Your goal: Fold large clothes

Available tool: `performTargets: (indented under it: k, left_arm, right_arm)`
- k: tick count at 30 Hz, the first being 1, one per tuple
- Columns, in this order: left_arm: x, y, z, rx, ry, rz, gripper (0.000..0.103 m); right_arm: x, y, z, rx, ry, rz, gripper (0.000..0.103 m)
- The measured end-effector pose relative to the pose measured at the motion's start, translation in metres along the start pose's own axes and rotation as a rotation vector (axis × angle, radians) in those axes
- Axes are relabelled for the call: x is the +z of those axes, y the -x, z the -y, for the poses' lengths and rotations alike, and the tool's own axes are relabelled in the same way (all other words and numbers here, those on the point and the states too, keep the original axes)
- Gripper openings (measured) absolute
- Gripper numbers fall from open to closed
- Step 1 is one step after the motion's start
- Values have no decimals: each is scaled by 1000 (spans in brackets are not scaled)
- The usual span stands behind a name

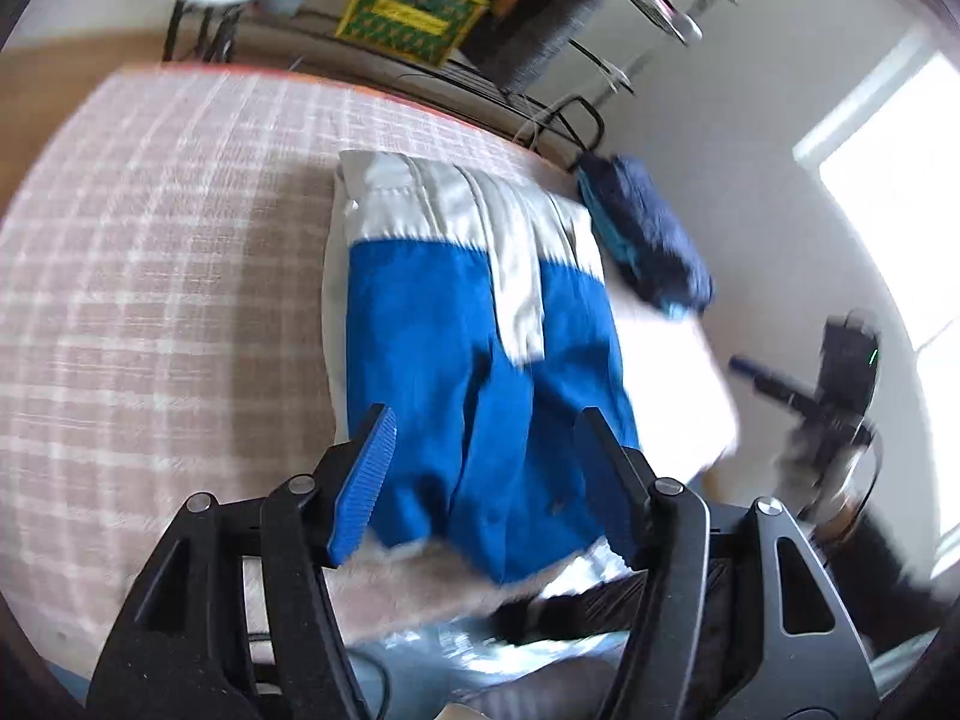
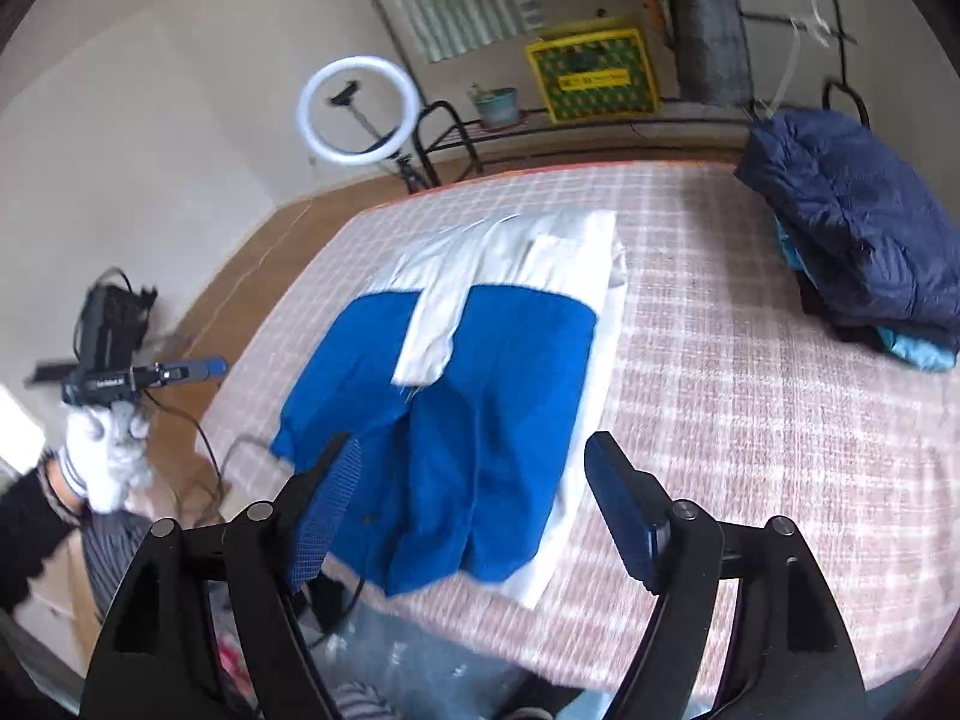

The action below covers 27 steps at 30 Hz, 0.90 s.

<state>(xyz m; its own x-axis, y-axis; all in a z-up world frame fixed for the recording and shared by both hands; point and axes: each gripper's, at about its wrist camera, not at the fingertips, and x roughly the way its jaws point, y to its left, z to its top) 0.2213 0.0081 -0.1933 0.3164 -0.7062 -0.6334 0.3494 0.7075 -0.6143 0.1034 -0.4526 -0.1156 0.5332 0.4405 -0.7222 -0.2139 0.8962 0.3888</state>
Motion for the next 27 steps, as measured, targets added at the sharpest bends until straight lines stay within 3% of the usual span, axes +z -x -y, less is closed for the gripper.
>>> performTargets:
  k: [3, 6, 9, 17, 23, 27]
  left_arm:
    - [34, -28, -29, -11, 96, -3, 64]
    - [52, -61, -52, -77, 186, -57, 64]
    - [60, -95, -67, -47, 196, -104, 64]
    - [72, -146, -95, -124, 265, -148, 69]
    - [78, -158, -92, -133, 202, -139, 70]
    - [81, -160, -75, -50, 131, -135, 63]
  right_arm:
    - [23, -25, 43, 45, -147, -13, 77]
    - [31, -56, 78, 65, -264, -5, 77]
    - [30, -92, 106, 95, -364, -30, 77]
    - [28, -149, 129, 177, -452, -46, 77]
    - [29, -173, 128, 243, -480, -34, 81]
    - [36, -186, 113, 258, -450, -53, 81]
